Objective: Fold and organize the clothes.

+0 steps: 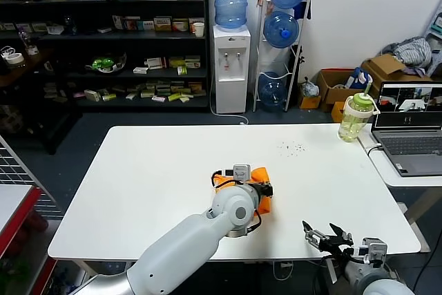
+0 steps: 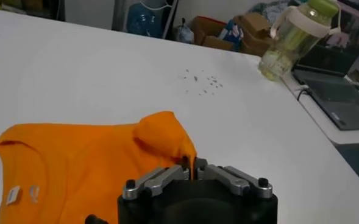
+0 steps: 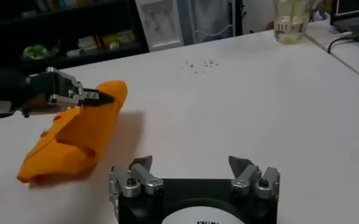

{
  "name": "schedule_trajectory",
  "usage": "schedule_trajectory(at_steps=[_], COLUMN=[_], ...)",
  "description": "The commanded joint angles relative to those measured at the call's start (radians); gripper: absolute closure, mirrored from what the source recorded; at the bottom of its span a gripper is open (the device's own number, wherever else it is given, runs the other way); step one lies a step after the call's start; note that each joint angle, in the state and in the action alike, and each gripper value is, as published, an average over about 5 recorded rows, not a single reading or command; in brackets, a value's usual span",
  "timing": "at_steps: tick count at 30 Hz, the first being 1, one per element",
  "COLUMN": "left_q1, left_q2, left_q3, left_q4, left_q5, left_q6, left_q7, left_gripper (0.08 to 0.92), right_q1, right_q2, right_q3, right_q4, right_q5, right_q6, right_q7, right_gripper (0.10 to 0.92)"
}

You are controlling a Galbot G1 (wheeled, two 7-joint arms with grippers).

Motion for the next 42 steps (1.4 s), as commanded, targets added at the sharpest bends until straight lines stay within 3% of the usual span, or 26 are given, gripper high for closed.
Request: schedule_trajectory(at_steps=[1,7,12,15,18,20,23,28,33,42], left_q1=[-0.012,0.027,0.198,0.394,0.653,0.815,0.986,1.117,1.145,1.154], left_q2=[-0.071,-0.069,0.061,0.201,0.299,0.317,0.287,0.17,0.101,0.014], left_q3=[-0.024,-0.11,-0.256,-0.436,-0.692,-0.858,-1.041,-1.218,-1.251,-1.174], left_q4=[0.042,-0.027,-0.242,-0.368,-0.429,-0.433,-0.416,-0.412,-0.421,-0.443], left_q5=[0.006,-0.019,0.024,0.098,0.274,0.447,0.637,0.755,0.812,0.912], left_q6=[-0.016,-0.057,-0.08,-0.132,-0.253,-0.364,-0.52,-0.697,-0.779,-0.815], left_q7=[-0.002,0.015,0.123,0.293,0.568,0.754,0.915,1.037,1.083,1.093], left_gripper=[0.852,0.697,0.549,0.463,0.376,0.324,0.247,0.181,0.177,0.177], right_q1=[-0.003,-0.005,0.006,0.014,0.034,0.054,0.069,0.017,-0.038,-0.036], right_q2=[0.002,0.0,-0.007,0.004,0.045,0.087,0.154,0.249,0.31,0.396], right_q3=[0.004,0.016,0.06,0.104,0.139,0.155,0.182,0.212,0.237,0.257], right_q4=[0.004,-0.008,-0.017,-0.025,-0.037,-0.049,-0.073,-0.094,-0.112,-0.112], right_q5=[0.0,-0.068,-0.145,-0.164,-0.169,-0.209,-0.325,-0.41,-0.521,-0.607], right_q6=[0.01,0.156,0.29,0.352,0.41,0.45,0.511,0.583,0.681,0.754], right_q7=[-0.008,-0.125,-0.269,-0.331,-0.376,-0.401,-0.444,-0.472,-0.488,-0.5], right_gripper=[0.203,0.203,0.203,0.203,0.203,0.203,0.203,0.203,0.203,0.203])
